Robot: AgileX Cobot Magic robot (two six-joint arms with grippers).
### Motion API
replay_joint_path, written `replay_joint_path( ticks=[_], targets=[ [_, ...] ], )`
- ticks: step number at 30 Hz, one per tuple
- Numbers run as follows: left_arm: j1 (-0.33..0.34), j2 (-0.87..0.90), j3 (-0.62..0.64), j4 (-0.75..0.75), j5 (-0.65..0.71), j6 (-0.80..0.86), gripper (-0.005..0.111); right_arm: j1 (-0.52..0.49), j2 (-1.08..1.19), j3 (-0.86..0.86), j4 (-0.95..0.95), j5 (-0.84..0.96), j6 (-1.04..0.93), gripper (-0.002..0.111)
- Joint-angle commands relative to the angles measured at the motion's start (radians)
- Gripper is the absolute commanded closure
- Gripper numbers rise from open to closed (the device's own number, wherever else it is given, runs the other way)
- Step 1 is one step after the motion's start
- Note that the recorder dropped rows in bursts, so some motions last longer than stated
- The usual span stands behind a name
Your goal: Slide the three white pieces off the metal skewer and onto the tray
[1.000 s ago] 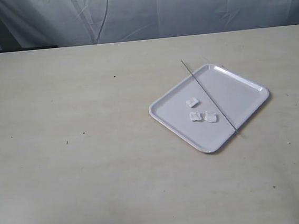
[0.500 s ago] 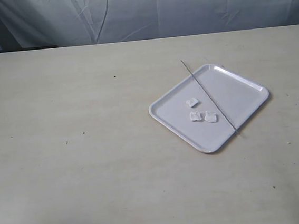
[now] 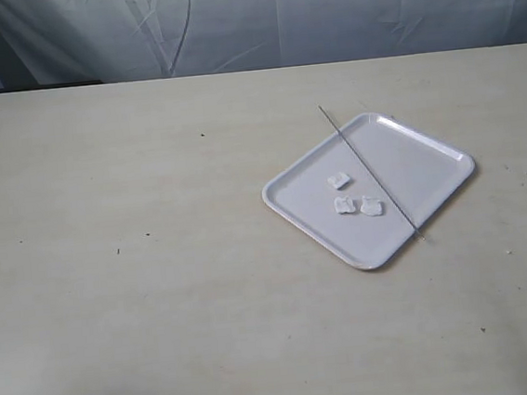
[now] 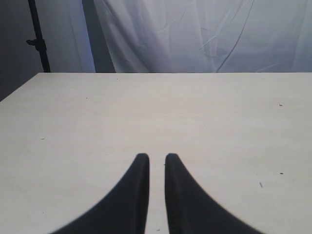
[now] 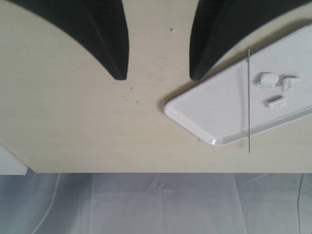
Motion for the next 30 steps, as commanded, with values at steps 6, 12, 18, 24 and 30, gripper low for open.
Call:
replay_joint_path(
  ticks=[6, 12, 18, 24, 30],
  targets=[
    [0.030, -0.004, 0.001, -0.125, -0.006, 0.137, 0.094, 0.003, -0.004, 0.002, 0.000, -0.005, 0.000, 0.069],
    [0.030, -0.004, 0.001, -0.125, -0.004, 0.110, 0.094, 0.003, -0.004, 0.002, 0.000, -0.005, 0.000, 0.069],
    [0.030, -0.004, 0.001, -0.120, -0.004, 0.080, 0.094, 0.003, -0.004, 0.002, 0.002, -0.005, 0.000, 0.076],
    [0.044, -0.004, 0.001, -0.120, -0.004, 0.080, 0.094, 0.003, -0.004, 0.002, 0.000, -0.005, 0.000, 0.108],
    [0.053, -0.004, 0.001, -0.108, -0.006, 0.080, 0.094, 0.003, -0.004, 0.002, 0.002, -0.005, 0.000, 0.108]
  ],
)
